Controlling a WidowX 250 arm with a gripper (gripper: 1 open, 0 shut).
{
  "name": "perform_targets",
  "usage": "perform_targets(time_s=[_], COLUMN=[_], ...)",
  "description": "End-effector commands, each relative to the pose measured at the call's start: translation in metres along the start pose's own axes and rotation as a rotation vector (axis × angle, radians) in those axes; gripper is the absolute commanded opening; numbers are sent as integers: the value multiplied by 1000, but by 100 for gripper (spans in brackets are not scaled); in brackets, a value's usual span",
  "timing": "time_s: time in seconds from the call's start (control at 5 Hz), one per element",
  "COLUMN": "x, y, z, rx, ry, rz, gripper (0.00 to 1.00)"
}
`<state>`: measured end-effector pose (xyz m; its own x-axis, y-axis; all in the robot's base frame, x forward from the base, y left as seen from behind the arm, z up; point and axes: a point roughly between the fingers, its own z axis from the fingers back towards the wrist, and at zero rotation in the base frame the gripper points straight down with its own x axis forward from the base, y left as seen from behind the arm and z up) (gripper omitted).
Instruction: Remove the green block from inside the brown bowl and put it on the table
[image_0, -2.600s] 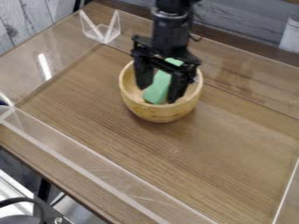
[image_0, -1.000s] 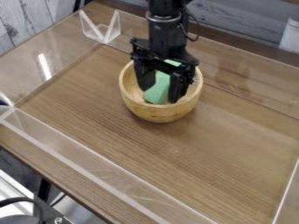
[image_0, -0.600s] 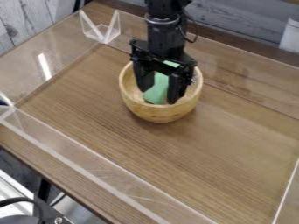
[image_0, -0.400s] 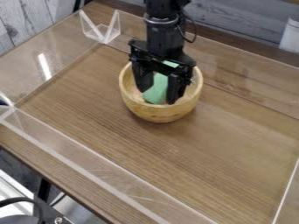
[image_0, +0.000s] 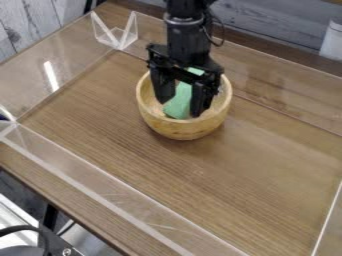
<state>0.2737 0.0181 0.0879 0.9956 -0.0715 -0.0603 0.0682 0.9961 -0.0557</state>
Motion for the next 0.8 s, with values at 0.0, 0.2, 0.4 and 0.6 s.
perform_targets(time_s=[0.0, 0.2, 0.4, 0.6], x=[3, 1, 5, 7], y=[-1, -3, -2, 0], z=[18, 13, 10, 6], rx=[7, 6, 8, 10], ry=[-62, -46, -49, -46], rz=[-3, -6, -2, 3], gripper=[100, 100, 100, 100])
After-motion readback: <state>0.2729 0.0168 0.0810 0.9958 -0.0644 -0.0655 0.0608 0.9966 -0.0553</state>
